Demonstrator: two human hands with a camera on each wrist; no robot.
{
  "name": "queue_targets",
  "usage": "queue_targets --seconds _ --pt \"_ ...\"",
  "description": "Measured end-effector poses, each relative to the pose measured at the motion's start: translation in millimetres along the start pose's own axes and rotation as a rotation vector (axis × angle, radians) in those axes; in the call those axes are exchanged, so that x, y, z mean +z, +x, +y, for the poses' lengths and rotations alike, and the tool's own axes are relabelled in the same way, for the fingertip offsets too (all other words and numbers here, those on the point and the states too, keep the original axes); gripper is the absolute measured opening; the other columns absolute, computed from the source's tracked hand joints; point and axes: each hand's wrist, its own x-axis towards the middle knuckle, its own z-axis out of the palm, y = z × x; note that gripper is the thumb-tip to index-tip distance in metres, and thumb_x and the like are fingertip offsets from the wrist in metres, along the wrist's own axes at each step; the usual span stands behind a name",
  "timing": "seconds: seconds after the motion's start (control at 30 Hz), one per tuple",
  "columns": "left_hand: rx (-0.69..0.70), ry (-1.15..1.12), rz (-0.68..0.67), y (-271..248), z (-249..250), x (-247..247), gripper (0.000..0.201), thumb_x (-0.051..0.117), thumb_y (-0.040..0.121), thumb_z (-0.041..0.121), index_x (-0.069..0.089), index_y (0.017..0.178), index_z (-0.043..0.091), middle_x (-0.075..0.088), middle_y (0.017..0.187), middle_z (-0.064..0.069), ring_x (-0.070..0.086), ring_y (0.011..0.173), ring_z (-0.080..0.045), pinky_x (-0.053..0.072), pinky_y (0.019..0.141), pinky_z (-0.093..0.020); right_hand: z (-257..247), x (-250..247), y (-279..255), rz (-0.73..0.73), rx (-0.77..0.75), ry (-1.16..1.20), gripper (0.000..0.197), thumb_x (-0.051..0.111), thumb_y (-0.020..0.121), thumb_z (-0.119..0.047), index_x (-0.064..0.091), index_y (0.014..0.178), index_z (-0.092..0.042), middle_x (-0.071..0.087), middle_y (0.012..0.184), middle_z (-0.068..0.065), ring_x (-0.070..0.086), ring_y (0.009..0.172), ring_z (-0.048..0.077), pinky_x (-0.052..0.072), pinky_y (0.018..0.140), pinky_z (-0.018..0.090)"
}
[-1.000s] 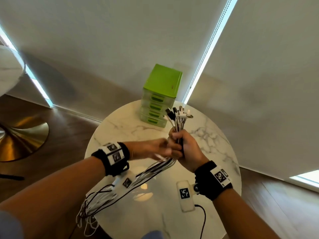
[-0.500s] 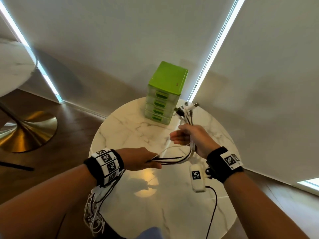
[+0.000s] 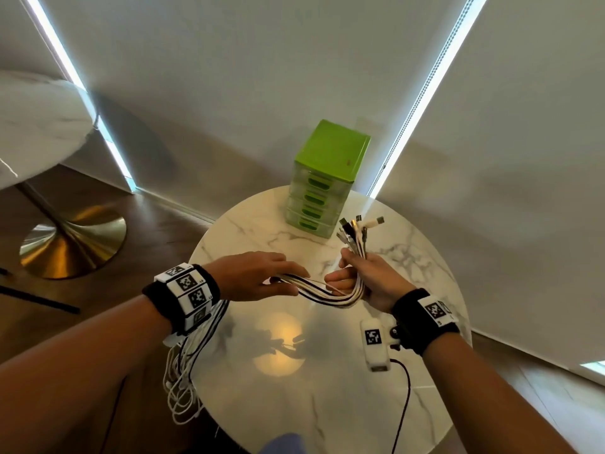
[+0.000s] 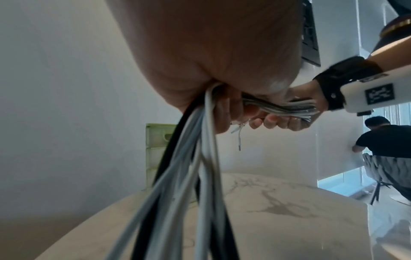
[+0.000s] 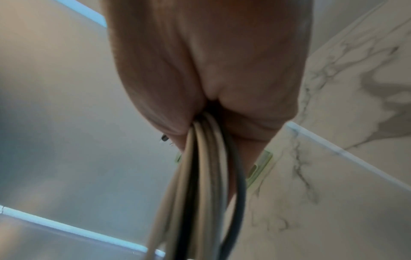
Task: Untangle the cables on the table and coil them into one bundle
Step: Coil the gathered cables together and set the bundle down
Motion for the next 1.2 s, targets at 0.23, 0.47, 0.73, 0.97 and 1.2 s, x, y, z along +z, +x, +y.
queue_targets --seconds 0.23,0.47,0.73,0.97,1.2 --pt "0.126 0.166 -0.027 16.3 6.1 6.8 0.074 0.020 0.097 0.070 0.066 0.131 0.023 0.061 0.098 -0.006 0.061 0.079 -0.023 0.041 0.069 -0.025 4.4 11.3 -0.1 -0.125 0.008 -0.267 0.033 0.053 0.104 -0.037 0.068 0.106 -0.007 0.077 0.104 0.013 0.073 0.100 0.029 0.058 0.085 0.043" --pt "0.008 0.073 -0.124 30.5 6.1 -5.5 0.034 0.060 0.100 0.038 0.070 0.121 0.012 0.068 0.120 -0.011 0.064 0.105 -0.027 0.048 0.089 -0.031 30.4 38.6 -3.6 -0.355 0.069 -0.195 0.050 0.044 0.105 -0.047 0.060 0.131 -0.007 0.068 0.120 0.026 0.069 0.101 0.040 0.059 0.079 0.044" --pt "-0.066 -0.056 0.008 30.4 4.9 -9.7 0.022 0.063 0.100 0.034 0.075 0.104 0.016 0.072 0.097 -0.002 0.058 0.082 -0.007 0.048 0.079 -0.022 37.7 39.1 -1.0 -0.447 0.041 -0.096 0.052 0.054 0.100 -0.044 0.056 0.126 0.002 0.054 0.077 0.004 0.056 0.069 0.018 0.054 0.064 0.033" --pt "-0.330 -0.405 0.120 8.5 0.8 -9.1 0.030 0.064 0.090 0.058 0.057 0.103 0.031 0.069 0.085 0.009 0.062 0.071 -0.001 0.050 0.069 -0.017 19.5 28.6 -0.2 -0.333 -0.062 -0.059 0.021 0.064 0.097 -0.028 0.058 0.092 -0.008 0.041 0.066 0.002 0.045 0.056 0.016 0.046 0.055 0.030" --pt "-0.610 -0.811 0.280 8.7 3.3 14.1 0.022 0.051 0.106 0.031 0.059 0.095 0.014 0.074 0.075 -0.008 0.071 0.080 -0.031 0.052 0.080 -0.043 2.6 45.6 -0.6 -0.148 -0.269 -0.143 0.018 0.059 0.102 -0.024 0.056 0.094 -0.008 0.039 0.059 0.003 0.042 0.052 0.018 0.048 0.054 0.031"
